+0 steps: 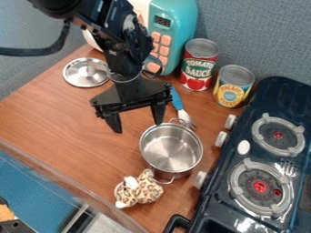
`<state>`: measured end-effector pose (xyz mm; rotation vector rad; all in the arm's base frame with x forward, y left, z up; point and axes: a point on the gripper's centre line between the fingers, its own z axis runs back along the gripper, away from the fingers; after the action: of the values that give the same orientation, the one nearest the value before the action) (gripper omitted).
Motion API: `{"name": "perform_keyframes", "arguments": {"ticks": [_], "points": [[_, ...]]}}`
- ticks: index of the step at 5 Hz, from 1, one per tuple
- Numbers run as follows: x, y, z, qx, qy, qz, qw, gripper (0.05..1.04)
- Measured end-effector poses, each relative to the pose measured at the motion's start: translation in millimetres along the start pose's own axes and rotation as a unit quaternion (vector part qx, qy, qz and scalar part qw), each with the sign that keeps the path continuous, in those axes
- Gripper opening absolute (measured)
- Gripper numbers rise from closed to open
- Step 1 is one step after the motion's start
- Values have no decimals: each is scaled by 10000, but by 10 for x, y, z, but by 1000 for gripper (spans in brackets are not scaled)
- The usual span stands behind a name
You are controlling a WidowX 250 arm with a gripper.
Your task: Put the silver lid to the middle bottom side of the table
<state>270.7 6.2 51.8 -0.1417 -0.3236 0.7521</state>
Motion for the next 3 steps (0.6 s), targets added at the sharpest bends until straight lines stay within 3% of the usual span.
{"name": "perform_keyframes", "arguments": {"ticks": [1, 2, 3], "points": [[-25, 23, -48, 88, 87, -40, 9999, 999], [244, 60, -130, 395, 98, -301, 9987, 999], [501, 129, -54, 476, -37, -545, 9974, 999]]}}
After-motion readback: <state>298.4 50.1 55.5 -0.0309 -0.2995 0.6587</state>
